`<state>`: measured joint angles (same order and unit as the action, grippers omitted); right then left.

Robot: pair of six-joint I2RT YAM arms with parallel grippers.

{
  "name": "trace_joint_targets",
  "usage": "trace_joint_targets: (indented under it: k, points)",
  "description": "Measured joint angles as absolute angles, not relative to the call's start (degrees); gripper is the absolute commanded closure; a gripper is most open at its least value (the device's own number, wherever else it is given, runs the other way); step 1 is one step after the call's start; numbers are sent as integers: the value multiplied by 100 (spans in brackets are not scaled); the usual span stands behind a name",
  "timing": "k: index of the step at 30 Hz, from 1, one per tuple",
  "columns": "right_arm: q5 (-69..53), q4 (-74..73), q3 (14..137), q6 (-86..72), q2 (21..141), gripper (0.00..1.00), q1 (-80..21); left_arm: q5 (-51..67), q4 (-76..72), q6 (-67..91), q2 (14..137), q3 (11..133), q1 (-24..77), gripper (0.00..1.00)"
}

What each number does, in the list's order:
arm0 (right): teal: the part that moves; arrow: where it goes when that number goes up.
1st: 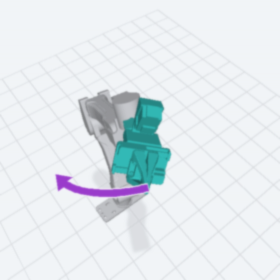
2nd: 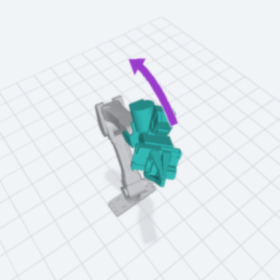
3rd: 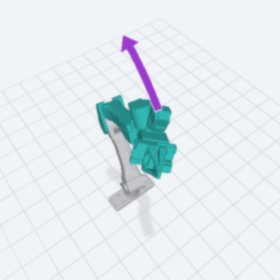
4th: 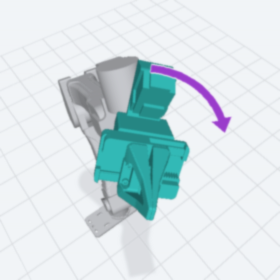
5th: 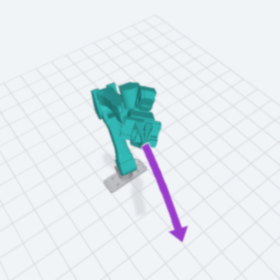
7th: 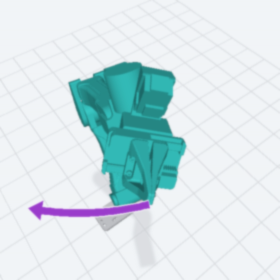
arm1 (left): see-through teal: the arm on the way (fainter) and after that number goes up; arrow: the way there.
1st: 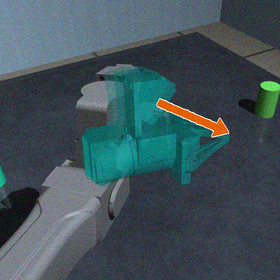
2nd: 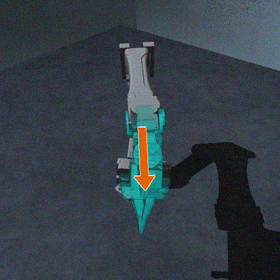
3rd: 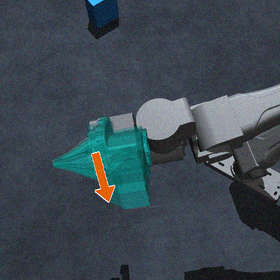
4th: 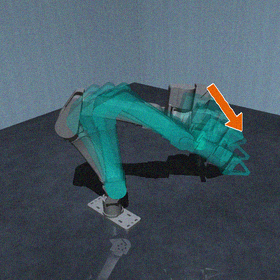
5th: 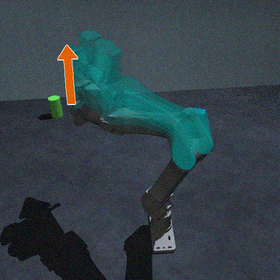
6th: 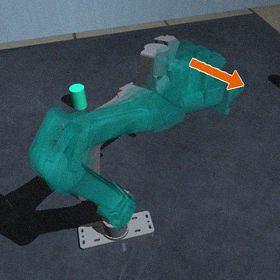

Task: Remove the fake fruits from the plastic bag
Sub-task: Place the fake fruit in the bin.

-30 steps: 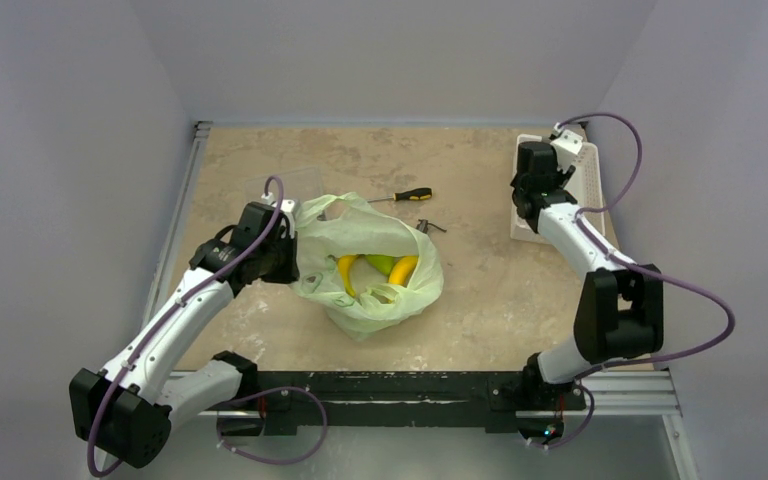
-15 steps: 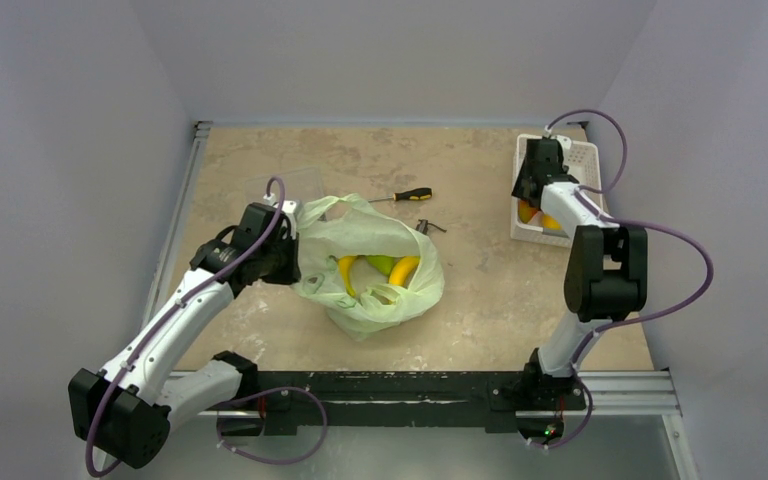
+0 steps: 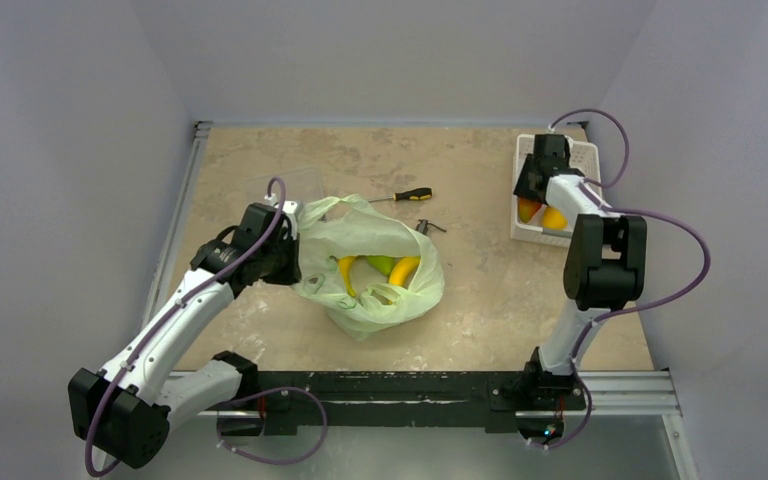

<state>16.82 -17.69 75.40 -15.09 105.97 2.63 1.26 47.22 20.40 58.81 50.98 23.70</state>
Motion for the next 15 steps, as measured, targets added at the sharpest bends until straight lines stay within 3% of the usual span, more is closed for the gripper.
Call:
trace_joint_targets:
  k: [5,15]
  points:
    - [1890,-1857,7513,-1616,10527,21,268,128,4722,2040,5881,5098,2370,100]
    - [1656,-1601,7094,-1577,9310,19,242,176,4722,2040,5870,5098,2373,100]
